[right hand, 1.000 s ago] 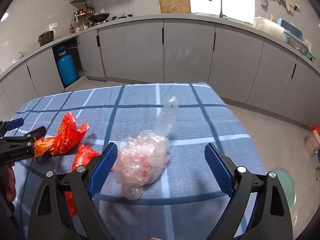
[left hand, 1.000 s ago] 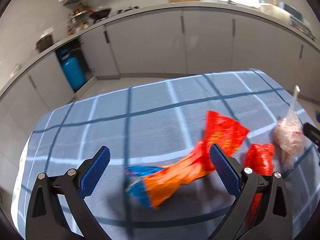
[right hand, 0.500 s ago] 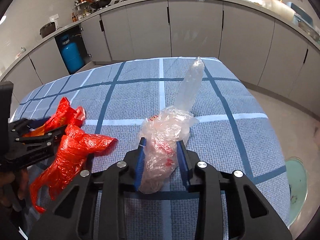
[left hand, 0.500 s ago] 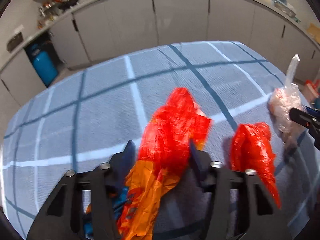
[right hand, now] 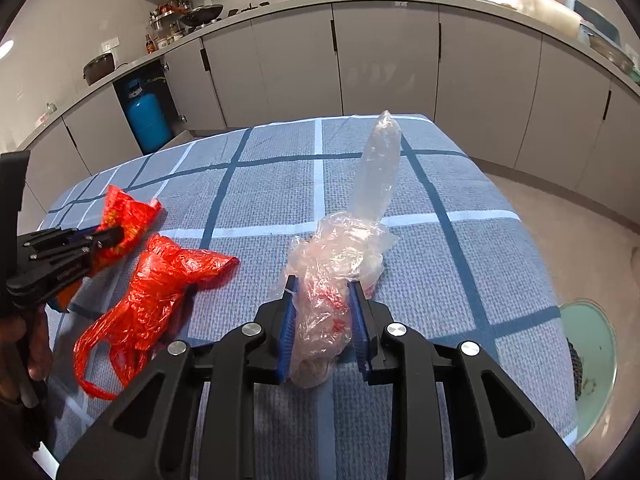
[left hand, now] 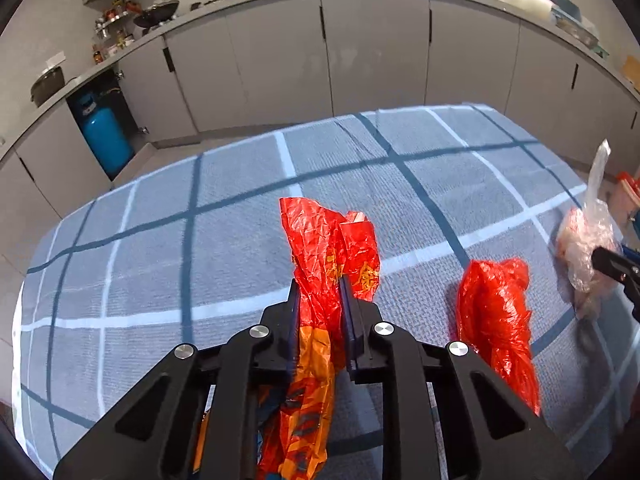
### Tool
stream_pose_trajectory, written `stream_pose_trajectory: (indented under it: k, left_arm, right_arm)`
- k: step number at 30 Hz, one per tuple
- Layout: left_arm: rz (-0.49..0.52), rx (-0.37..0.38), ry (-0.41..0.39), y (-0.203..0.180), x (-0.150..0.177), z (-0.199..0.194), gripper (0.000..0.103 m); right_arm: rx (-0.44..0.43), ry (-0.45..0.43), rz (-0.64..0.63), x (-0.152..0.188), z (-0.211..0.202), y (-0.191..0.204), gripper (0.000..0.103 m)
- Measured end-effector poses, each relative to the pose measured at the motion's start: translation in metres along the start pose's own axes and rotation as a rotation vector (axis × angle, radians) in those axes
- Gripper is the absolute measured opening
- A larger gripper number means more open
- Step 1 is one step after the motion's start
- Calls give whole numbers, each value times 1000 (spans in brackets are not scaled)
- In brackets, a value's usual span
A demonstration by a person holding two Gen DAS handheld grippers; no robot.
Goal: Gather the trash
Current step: 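Grasp the clear plastic bag with the right tool while the left tool grasps the orange wrapper, then carry the orange wrapper and clear bag over the teal bucket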
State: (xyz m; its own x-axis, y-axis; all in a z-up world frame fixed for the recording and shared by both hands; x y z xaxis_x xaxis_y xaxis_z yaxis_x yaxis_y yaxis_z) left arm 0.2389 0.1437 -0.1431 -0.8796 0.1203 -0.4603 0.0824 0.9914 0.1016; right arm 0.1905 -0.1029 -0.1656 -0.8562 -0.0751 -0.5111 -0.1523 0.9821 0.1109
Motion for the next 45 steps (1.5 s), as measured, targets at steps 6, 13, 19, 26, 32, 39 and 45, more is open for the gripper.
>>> stream_pose_trajectory:
  k: [6, 13, 19, 26, 32, 39, 45]
  left_arm:
    - [-7, -19, -56, 1, -6, -29, 17]
    - [63, -6, -147, -46, -23, -70, 17]
    - [114, 15, -184, -90, -36, -88, 16]
    - [179, 34, -216, -137, -45, -101, 16]
    - [225, 49, -211, -168, -44, -101, 16]
    - [274, 66, -218, -202, -44, -104, 16]
    - [307, 76, -216, -223, -41, -104, 16]
  right_arm:
    - [-8, -39, 12, 6, -14, -5, 26]
    - [-14, -87, 33, 15, -36, -18, 25]
    - [-9, -139, 55, 20, -62, -36, 25]
    - [-7, -173, 97, 29, -78, -63, 25]
    - [-2, -188, 131, 38, -86, -83, 25]
    - [11, -208, 167, 46, -96, -101, 25]
    - [20, -216, 200, 54, -101, -116, 25]
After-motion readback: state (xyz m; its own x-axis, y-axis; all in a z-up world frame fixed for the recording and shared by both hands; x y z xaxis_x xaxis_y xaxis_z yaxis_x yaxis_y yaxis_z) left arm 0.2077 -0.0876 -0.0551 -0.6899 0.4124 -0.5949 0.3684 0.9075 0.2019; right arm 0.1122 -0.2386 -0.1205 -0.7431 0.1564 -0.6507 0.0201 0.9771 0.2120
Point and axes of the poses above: each gripper's, at about its wrist camera, not at the fingertips, and z roughly the way its jaws point, y to its left, x to its underside, the point moved 1 cm from there along z, roughly the way its jaws point, and after that the axes turned 13 degrees about y, right-handed, at the moved point
